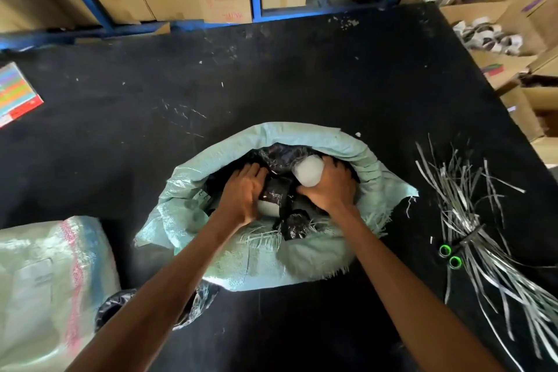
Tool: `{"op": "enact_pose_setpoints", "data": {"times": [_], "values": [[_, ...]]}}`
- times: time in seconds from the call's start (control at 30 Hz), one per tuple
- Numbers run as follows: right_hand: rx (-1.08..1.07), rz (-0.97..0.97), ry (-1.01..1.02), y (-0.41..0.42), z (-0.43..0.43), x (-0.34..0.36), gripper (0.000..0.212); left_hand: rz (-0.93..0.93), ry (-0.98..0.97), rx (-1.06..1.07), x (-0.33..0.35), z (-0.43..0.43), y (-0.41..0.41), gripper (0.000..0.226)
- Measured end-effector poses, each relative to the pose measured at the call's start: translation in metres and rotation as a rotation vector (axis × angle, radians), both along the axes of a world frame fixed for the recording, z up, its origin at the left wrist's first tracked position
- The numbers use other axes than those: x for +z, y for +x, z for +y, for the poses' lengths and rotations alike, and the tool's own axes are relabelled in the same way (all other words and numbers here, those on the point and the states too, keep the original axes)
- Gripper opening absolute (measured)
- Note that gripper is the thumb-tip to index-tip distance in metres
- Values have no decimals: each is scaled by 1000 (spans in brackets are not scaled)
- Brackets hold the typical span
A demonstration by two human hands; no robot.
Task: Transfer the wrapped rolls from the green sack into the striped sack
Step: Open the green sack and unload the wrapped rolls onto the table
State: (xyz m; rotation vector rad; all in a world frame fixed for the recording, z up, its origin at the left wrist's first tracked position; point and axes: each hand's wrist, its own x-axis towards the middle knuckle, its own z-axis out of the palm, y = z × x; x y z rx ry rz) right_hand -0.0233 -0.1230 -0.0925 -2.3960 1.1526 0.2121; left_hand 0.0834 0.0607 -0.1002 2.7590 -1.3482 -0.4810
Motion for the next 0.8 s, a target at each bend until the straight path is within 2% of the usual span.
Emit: {"op": "enact_pose_setpoints", "data": {"times": [0.13,0.2,0.3,0.43,0.53,0.67,0.73,0.8], "values": [[-14,-27,213,-17,-11,34,94,312,-20,121,58,7,1,103],[18,14,289,-28,-11,57,93,406,-54,197,89,19,-6,97],[48,54,339,-44,-1,86,96,372,-131,283,130,37,-30,81],[18,-99,392,-73,24,123,72,383,-290,453,171,70,-65,61],[-42,-329,635,-100,51,156,65,479,-521,630,190,110,-90,79],[76,-532,1144,-134,101,178,59,886,-892,711,203,178,-140,87],[192,-452,1232,-146,131,171,60,1017,-985,734,194,217,-169,86],[282,-315,1197,-156,155,154,61,1025,-981,785,177,250,-194,79]]}}
